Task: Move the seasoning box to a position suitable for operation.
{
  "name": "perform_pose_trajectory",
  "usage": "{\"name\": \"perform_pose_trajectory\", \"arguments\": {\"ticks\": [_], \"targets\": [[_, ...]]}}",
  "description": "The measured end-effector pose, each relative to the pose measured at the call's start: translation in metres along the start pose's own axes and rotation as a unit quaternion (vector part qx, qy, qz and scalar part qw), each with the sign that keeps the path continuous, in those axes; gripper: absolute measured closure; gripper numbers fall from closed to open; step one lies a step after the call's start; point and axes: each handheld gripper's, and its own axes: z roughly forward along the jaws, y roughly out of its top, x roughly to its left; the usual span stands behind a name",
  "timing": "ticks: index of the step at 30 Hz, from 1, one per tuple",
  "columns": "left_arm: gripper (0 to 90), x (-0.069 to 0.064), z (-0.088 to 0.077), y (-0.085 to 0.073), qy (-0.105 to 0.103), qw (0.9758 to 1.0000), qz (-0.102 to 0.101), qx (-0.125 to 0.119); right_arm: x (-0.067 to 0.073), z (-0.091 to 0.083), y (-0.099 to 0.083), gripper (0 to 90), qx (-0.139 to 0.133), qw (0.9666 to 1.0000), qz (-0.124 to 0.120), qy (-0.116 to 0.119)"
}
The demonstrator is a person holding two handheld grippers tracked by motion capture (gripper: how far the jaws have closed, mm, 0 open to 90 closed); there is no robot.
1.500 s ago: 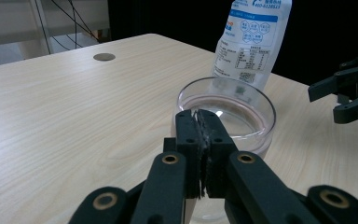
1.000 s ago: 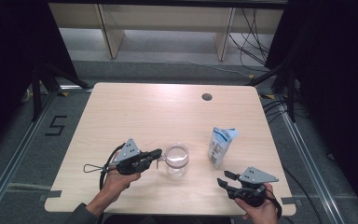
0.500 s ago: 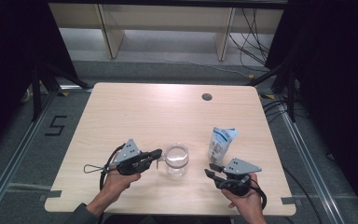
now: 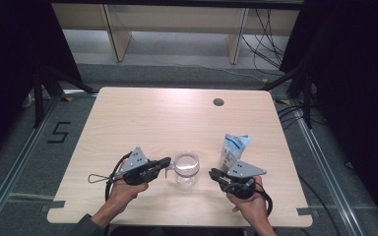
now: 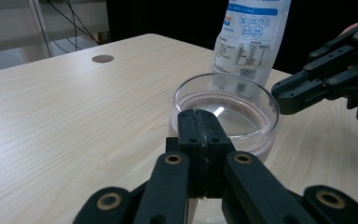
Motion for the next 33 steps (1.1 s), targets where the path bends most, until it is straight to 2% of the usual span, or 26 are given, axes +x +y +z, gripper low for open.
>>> {"name": "perform_pose_trajectory", "arguments": {"ticks": [1,2,3,4,6,7,8,10,11,12,13,15,16,17,18,20,21,22,25,27,28,29,32,33], "targets": [[89.0,0.0,0.0,0.0,0.0,1.0,0.001,0.0,-0.001,0.0,0.001,81.2,0.002,1.0,-0.001,0.0],[89.0,-0.001,0.0,0.0,0.001,1.0,0.001,0.001,-0.001,0.001,0.001,81.2,-0.003,0.9999,-0.007,-0.012],[89.0,-0.001,0.001,-0.001,-0.002,1.0,0.001,-0.003,0.0,0.002,0.001,81.2,0.002,1.0,-0.002,-0.006],[89.0,-0.001,0.001,-0.001,0.0,1.0,0.004,0.001,-0.001,0.003,0.002,81.2,-0.004,0.9999,-0.008,-0.012],[89.0,-0.001,0.002,-0.001,-0.002,1.0,0.002,0.0,0.0,0.004,0.002,81.2,0.004,0.9999,0.006,-0.009],[89.1,-0.001,0.002,-0.001,-0.002,1.0,0.002,0.0,-0.002,0.005,0.003,81.3,-0.002,0.9999,-0.006,-0.009],[89.1,-0.001,0.002,-0.001,-0.002,1.0,0.002,0.0,-0.002,0.006,0.003,81.3,0.0,1.0,0.001,-0.001],[89.0,-0.001,0.001,-0.001,-0.003,1.0,0.002,0.0,0.0,0.006,0.004,81.5,-0.002,0.9999,0.013,-0.01],[89.0,-0.001,0.001,-0.001,-0.003,1.0,0.002,0.001,-0.002,0.006,0.005,81.5,-0.007,0.9999,-0.002,-0.008],[89.1,-0.001,0.001,-0.001,-0.003,1.0,0.002,0.0,-0.001,0.006,0.006,81.7,-0.005,0.9999,0.004,-0.009],[89.1,-0.001,0.001,-0.001,-0.002,1.0,0.003,0.001,-0.002,0.008,0.008,82.1,-0.01,0.9999,-0.004,-0.001],[89.1,-0.001,0.001,-0.002,-0.002,1.0,0.002,0.0,-0.001,0.009,0.009,83.0,-0.009,0.9999,-0.006,-0.004],[89.1,-0.001,0.001,-0.002,-0.003,1.0,0.002,-0.001,0.002,0.01,0.01,83.5,-0.006,1.0,0.003,-0.004],[89.0,-0.001,0.001,-0.002,-0.004,1.0,0.0,-0.003,0.001,0.012,0.012,84.0,-0.01,0.9999,-0.01,0.0],[89.0,0.0,0.001,-0.002,-0.005,1.0,-0.002,-0.003,0.003,0.012,0.013,84.3,-0.007,1.0,-0.002,-0.001],[89.0,0.0,0.001,-0.002,-0.005,1.0,0.0,-0.003,0.001,0.015,0.016,84.7,-0.011,0.9998,-0.015,0.003],[89.0,0.0,0.001,-0.002,-0.005,1.0,0.001,-0.003,0.002,0.016,0.016,85.0,-0.011,0.9999,-0.006,0.005],[89.1,0.0,0.001,-0.003,-0.006,1.0,0.002,-0.003,0.002,0.016,0.017,85.4,-0.005,0.9999,-0.01,0.005],[89.0,0.0,0.0,-0.003,-0.005,1.0,0.001,-0.003,0.002,0.019,0.019,86.9,-0.011,0.9998,-0.018,0.002],[89.0,0.001,0.0,-0.003,-0.007,1.0,0.0,-0.003,0.003,0.02,0.021,87.4,-0.008,0.9998,-0.015,0.013],[89.0,0.001,0.0,-0.003,-0.007,1.0,-0.003,-0.004,0.003,0.021,0.022,87.6,-0.011,0.9997,-0.021,0.005],[89.0,0.001,0.0,-0.003,-0.008,0.9999,-0.005,-0.005,0.003,0.021,0.023,87.6,-0.007,0.9997,-0.022,0.007],[88.4,0.001,0.0,-0.003,-0.009,0.9999,-0.005,-0.005,0.005,0.023,0.024,88.0,-0.003,0.9996,-0.024,0.016],[87.4,0.001,0.0,-0.003,-0.012,0.9999,-0.005,-0.005,0.007,0.023,0.024,88.0,-0.001,0.9998,-0.015,0.012]]}}
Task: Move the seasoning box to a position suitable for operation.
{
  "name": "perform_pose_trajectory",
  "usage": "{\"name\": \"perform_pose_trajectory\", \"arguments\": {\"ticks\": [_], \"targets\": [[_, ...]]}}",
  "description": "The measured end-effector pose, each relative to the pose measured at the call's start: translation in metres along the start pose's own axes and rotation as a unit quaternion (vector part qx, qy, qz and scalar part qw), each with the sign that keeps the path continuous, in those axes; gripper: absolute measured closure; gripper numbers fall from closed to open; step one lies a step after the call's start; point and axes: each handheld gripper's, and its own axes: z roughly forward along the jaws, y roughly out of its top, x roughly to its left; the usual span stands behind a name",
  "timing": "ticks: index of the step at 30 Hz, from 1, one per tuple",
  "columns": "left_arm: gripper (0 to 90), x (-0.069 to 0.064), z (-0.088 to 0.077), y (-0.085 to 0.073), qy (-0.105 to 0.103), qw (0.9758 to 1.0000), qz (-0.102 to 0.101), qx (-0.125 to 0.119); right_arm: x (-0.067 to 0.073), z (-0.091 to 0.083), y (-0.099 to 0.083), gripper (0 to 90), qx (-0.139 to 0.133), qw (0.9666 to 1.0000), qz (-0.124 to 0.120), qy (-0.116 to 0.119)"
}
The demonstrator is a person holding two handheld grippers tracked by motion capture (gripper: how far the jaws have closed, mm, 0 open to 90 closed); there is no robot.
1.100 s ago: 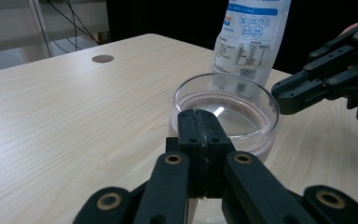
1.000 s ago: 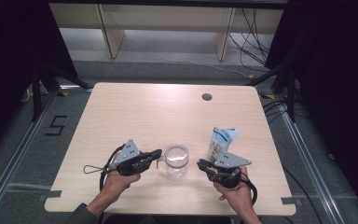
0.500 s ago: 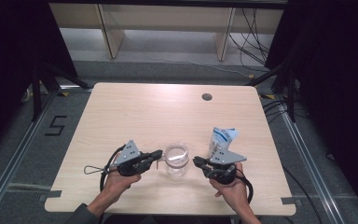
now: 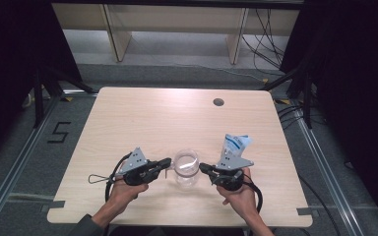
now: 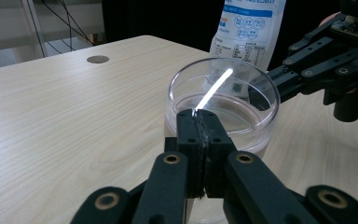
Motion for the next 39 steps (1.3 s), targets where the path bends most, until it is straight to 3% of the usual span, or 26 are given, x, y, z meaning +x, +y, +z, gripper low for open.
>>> {"name": "perform_pose_trajectory", "arguments": {"ticks": [1,4,6,9,11,12,14,16,17,21,23,25,26,29,32,33,39], "targets": [[86.0,0.0,0.0,0.0,-0.003,1.0,0.001,0.0,-0.002,0.001,0.001,88.1,-0.003,0.9999,-0.013,0.005],[80.6,0.001,-0.001,0.0,-0.009,1.0,-0.003,-0.002,-0.002,0.002,0.001,88.1,-0.009,0.9998,-0.015,0.003],[75.7,0.002,-0.002,0.0,-0.025,0.9996,-0.003,-0.009,-0.001,0.002,0.001,88.1,-0.003,0.9999,-0.011,0.005],[63.9,0.003,-0.007,0.0,-0.026,0.9994,-0.01,-0.018,0.0,0.001,0.002,88.1,-0.003,1.0,-0.003,0.001],[56.9,0.004,-0.012,0.0,-0.029,0.9995,-0.006,-0.011,-0.001,0.001,0.003,88.1,-0.007,0.9999,-0.011,0.005],[54.6,0.003,-0.014,-0.001,-0.024,0.9997,-0.003,-0.007,-0.002,0.001,0.004,88.1,-0.012,0.9997,-0.023,0.0],[44.5,0.002,-0.018,-0.004,-0.011,0.9999,0.0,0.012,-0.002,0.0,0.005,88.1,-0.009,0.9999,-0.014,0.003],[42.7,0.0,-0.022,-0.009,-0.002,0.9998,0.011,0.018,0.0,-0.001,0.007,88.1,-0.009,1.0,-0.002,-0.002],[42.1,-0.001,-0.025,-0.012,0.008,0.9993,0.022,0.028,-0.001,-0.001,0.008,88.1,-0.01,0.9999,-0.01,-0.001],[30.6,-0.002,-0.03,-0.018,0.032,0.9981,0.009,0.052,-0.001,-0.001,0.012,88.0,-0.019,0.9998,-0.011,0.005],[29.0,-0.002,-0.032,-0.021,0.04,0.9974,0.01,0.059,-0.002,-0.001,0.014,88.0,-0.029,0.9992,-0.026,0.0],[26.1,-0.002,-0.034,-0.023,0.046,0.9968,0.006,0.065,0.001,-0.001,0.015,88.0,-0.029,0.9995,-0.011,-0.002],[25.0,-0.002,-0.034,-0.025,0.046,0.997,-0.004,0.061,0.0,0.0,0.016,88.0,-0.033,0.9992,-0.021,0.002],[22.3,-0.002,-0.035,-0.028,0.056,0.9957,-0.002,0.074,0.003,0.0,0.019,88.0,-0.027,0.9995,-0.017,0.006],[21.1,-0.004,-0.035,-0.031,0.064,0.9946,-0.009,0.081,0.005,0.002,0.023,88.0,-0.033,0.999,-0.027,0.007],[20.9,-0.003,-0.035,-0.032,0.063,0.9946,-0.008,0.082,0.007,0.001,0.024,88.0,-0.028,0.9994,-0.02,0.008],[19.5,-0.004,-0.039,-0.036,0.067,0.9939,-0.013,0.086,0.012,0.0,0.031,87.7,-0.046,0.9982,-0.036,0.01]]}}
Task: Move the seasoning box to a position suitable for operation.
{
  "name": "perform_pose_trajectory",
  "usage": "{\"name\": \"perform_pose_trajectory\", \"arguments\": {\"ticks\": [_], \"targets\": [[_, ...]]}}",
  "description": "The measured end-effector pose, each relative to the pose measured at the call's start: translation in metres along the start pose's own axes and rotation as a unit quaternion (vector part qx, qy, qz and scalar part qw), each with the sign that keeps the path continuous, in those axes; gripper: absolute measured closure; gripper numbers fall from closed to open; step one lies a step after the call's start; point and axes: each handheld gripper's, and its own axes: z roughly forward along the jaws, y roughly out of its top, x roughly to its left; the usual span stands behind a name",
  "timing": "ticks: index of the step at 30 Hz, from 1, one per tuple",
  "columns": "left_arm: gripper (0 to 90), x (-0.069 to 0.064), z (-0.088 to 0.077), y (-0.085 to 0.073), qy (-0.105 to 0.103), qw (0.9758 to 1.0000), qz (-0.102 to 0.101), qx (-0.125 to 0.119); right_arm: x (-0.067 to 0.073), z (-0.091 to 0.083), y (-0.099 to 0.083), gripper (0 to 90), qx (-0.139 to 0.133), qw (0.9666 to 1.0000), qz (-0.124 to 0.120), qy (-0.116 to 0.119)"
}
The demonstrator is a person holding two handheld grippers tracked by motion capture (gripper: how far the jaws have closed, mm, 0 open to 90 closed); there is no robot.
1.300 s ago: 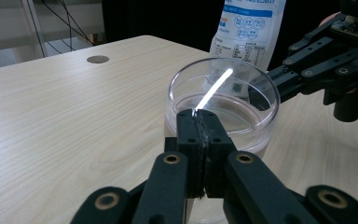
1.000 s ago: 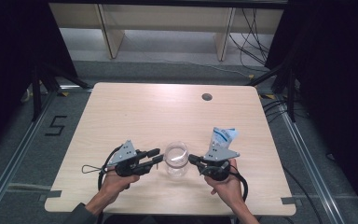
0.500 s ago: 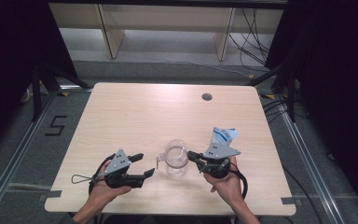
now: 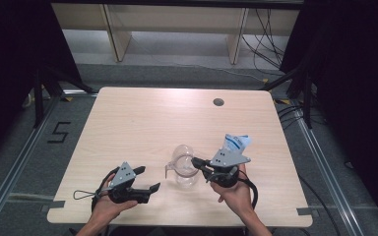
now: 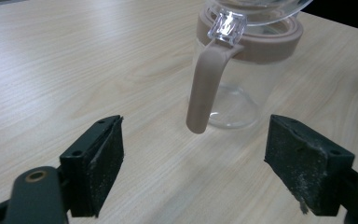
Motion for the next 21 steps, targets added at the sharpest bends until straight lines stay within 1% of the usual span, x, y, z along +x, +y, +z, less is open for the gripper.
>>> {"name": "perform_pose_trajectory", "arguments": {"ticks": [1,2,3,4,5,6,7,8,9,10,11,12,13,14,15,16,17,18,19,20,21], "targets": [[19.4,0.001,-0.001,-0.001,0.002,1.0,0.001,0.0,0.001,0.0,0.001,87.7,0.003,1.0,0.002,0.002],[19.0,0.001,-0.001,-0.002,0.003,1.0,0.001,0.001,0.001,0.001,0.002,87.7,0.002,0.9999,0.001,0.013],[18.8,0.001,-0.001,-0.004,0.003,1.0,-0.004,0.0,0.001,0.001,0.003,87.7,-0.003,1.0,-0.005,0.003],[18.3,0.002,-0.002,-0.005,0.003,1.0,-0.004,0.004,0.003,0.001,0.004,87.7,-0.002,1.0,0.001,0.005],[17.9,0.002,-0.002,-0.006,0.004,1.0,-0.006,0.006,0.004,0.001,0.005,87.7,-0.009,1.0,0.004,-0.001],[17.9,0.002,-0.003,-0.006,0.007,0.9999,-0.005,0.007,0.004,0.001,0.006,87.6,-0.007,0.9999,-0.004,0.007],[17.8,0.002,-0.003,-0.007,0.011,0.9998,-0.012,0.007,0.005,0.001,0.007,87.7,-0.006,1.0,-0.001,0.007],[17.7,0.002,-0.004,-0.007,0.011,0.9998,-0.011,0.007,0.004,0.002,0.008,87.7,-0.007,0.9999,-0.011,0.004],[17.6,0.002,-0.004,-0.008,0.012,0.9998,-0.012,0.007,0.005,0.003,0.008,87.7,-0.011,0.9999,-0.004,0.009],[17.7,0.003,-0.004,-0.008,0.012,0.9999,-0.008,0.006,0.006,0.003,0.009,87.7,-0.013,0.9999,-0.005,0.004],[17.7,0.003,-0.004,-0.009,0.014,0.9998,-0.012,0.003,0.007,0.003,0.01,87.7,-0.005,0.9999,-0.002,0.011],[17.7,0.003,-0.004,-0.01,0.011,0.9998,-0.015,0.0,0.007,0.003,0.01,87.7,-0.006,0.9999,-0.004,0.009],[17.7,0.004,-0.005,-0.01,0.014,0.9998,-0.015,0.001,0.008,0.004,0.011,87.7,-0.005,0.9999,-0.001,0.011],[17.7,0.004,-0.005,-0.01,0.015,0.9997,-0.016,0.001,0.009,0.004,0.011,87.7,-0.005,0.9998,-0.001,0.018],[17.6,0.005,-0.005,-0.01,0.016,0.9997,-0.017,-0.001,0.01,0.005,0.012,87.7,-0.007,0.9999,0.002,0.014],[17.7,0.006,-0.006,-0.01,0.017,0.9997,-0.015,0.0,0.011,0.005,0.013,87.7,-0.009,0.9999,-0.003,0.009],[17.7,0.005,-0.005,-0.01,0.016,0.9995,-0.026,-0.003,0.012,0.006,0.013,87.7,-0.009,0.9999,-0.002,0.014],[17.7,0.005,-0.005,-0.01,0.016,0.9996,-0.023,-0.002,0.011,0.006,0.015,87.4,-0.008,0.9997,-0.009,0.019],[17.7,0.005,-0.006,-0.01,0.016,0.9996,-0.022,-0.001,0.012,0.007,0.015,87.4,-0.007,0.9998,-0.008,0.019],[17.6,0.006,-0.005,-0.01,0.016,0.9997,-0.018,-0.004,0.012,0.007,0.016,87.4,-0.01,0.9996,-0.017,0.017],[17.6,0.005,-0.005,-0.01,0.017,0.9997,-0.017,-0.006,0.014,0.008,0.016,87.4,-0.013,0.9996,-0.017,0.018]]}}
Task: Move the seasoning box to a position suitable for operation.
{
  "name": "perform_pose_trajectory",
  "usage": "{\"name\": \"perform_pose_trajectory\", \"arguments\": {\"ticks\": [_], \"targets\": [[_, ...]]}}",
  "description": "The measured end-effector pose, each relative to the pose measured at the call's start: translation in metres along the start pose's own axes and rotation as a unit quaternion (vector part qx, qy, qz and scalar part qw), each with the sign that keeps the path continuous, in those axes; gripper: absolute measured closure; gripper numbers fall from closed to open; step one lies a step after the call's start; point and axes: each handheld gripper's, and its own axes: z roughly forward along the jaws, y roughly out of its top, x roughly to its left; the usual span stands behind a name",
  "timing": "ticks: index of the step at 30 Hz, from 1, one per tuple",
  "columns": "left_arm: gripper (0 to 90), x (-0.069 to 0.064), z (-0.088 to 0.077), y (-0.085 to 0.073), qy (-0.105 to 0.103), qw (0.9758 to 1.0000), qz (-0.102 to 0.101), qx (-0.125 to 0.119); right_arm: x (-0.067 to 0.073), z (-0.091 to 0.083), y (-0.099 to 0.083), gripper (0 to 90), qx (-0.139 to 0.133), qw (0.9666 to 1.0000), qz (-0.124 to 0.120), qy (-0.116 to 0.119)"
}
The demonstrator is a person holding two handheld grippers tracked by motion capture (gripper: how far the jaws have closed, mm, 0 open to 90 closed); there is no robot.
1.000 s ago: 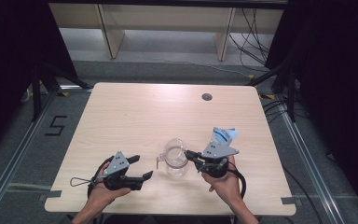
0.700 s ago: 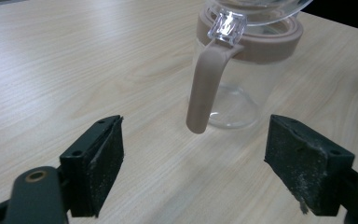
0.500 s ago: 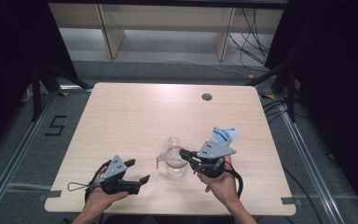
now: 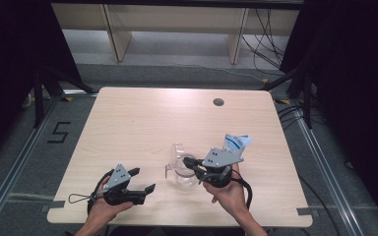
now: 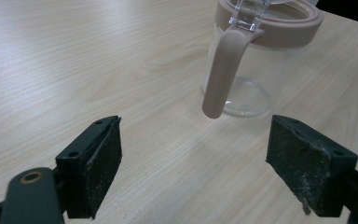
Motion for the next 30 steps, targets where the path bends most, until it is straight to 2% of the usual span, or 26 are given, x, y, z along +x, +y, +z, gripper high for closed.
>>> {"name": "perform_pose_trajectory", "arguments": {"ticks": [2,5,8,11,13,14,16,17,18,23,24,28,30], "targets": [[17.6,0.0,0.0,0.0,0.0,1.0,-0.004,-0.002,0.002,0.001,0.001,87.4,0.005,1.0,0.0,0.004],[17.8,0.0,0.0,0.0,0.002,1.0,0.001,0.001,0.003,0.003,0.001,87.4,0.005,1.0,0.0,0.003],[17.8,0.0,0.0,0.0,-0.002,1.0,-0.005,0.0,0.003,0.005,0.002,87.2,0.005,1.0,-0.006,0.006],[17.9,0.0,0.0,0.0,-0.001,1.0,0.001,0.001,0.007,0.008,0.002,87.2,0.001,1.0,0.006,0.004],[17.9,0.0,0.0,0.001,0.001,1.0,-0.007,0.001,0.006,0.009,0.003,87.2,0.006,0.9999,-0.004,0.014],[17.9,0.0,0.0,0.001,-0.003,1.0,0.001,-0.001,0.006,0.01,0.003,87.1,0.006,0.9999,-0.004,0.015],[17.9,0.0,0.0,0.0,-0.002,1.0,0.002,0.0,0.008,0.012,0.004,87.1,0.005,0.9998,-0.004,0.017],[17.9,0.0,0.0,0.0,-0.002,1.0,0.001,0.001,0.008,0.013,0.005,86.9,0.003,0.9997,-0.017,0.016],[18.0,0.0,0.0,0.001,-0.001,1.0,0.001,0.001,0.01,0.013,0.004,86.8,0.009,0.9997,-0.003,0.02],[18.1,0.001,-0.001,0.001,0.001,1.0,0.001,0.003,0.014,0.018,0.005,86.7,0.004,0.9998,-0.007,0.018],[18.1,0.001,-0.001,0.001,0.002,1.0,0.0,0.002,0.013,0.018,0.006,86.7,0.01,0.9996,-0.005,0.024],[18.1,0.002,-0.001,0.001,0.002,1.0,-0.001,0.002,0.015,0.021,0.006,86.1,0.012,0.9994,-0.016,0.027],[18.1,0.002,-0.001,0.001,0.004,1.0,-0.001,0.001,0.015,0.022,0.006,85.2,0.008,0.9995,-0.022,0.02]]}}
